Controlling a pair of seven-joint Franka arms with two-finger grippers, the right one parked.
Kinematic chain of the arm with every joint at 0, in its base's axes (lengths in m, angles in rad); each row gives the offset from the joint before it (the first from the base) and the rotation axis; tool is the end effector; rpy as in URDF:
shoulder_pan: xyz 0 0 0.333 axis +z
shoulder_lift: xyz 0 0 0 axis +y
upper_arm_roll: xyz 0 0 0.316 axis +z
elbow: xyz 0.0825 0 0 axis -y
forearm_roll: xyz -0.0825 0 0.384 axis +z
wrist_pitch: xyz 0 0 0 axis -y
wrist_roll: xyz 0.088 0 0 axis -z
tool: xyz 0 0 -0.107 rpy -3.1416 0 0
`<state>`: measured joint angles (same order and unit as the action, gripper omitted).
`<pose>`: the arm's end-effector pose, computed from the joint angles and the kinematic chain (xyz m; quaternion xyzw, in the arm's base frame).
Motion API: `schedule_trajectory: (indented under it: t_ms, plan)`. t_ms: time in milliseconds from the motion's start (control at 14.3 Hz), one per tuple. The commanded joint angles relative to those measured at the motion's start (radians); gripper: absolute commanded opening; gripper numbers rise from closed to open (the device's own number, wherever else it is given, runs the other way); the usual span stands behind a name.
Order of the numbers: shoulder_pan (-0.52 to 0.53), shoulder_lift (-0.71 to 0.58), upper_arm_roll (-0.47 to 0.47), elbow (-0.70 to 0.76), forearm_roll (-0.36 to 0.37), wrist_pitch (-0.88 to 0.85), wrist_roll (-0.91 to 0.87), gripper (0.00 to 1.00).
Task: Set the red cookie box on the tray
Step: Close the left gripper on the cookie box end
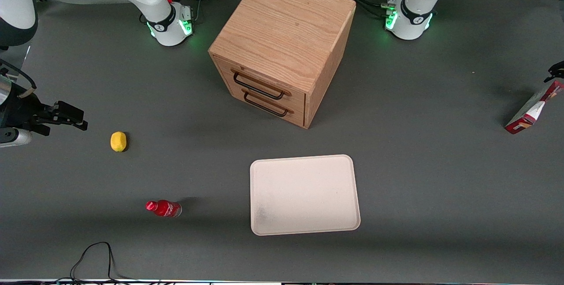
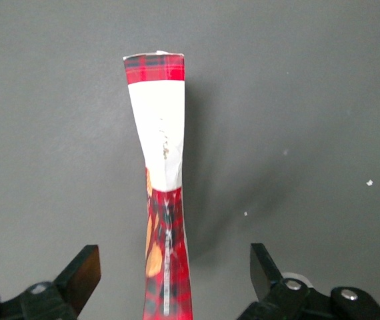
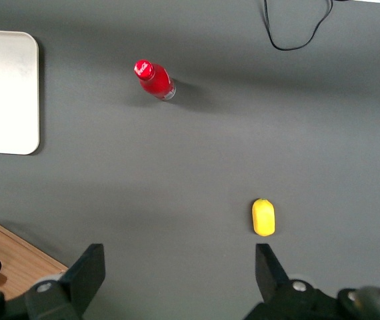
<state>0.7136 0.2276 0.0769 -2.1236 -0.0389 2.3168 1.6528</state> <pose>0.3997 0.4020 0.3011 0.9135 -0.4064 -0.0007 0.0176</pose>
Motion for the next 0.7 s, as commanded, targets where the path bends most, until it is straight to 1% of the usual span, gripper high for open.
schedule_trajectory:
  t_ms: [0,140,630]
  plan:
    - [-0.002,0.004,-0.003,-0.025,-0.045,0.042,0.041,1.00]
    - [-0.006,0.016,-0.003,-0.036,-0.058,0.074,0.041,1.00]
    - [-0.011,0.081,-0.005,-0.039,-0.061,0.164,0.042,1.00]
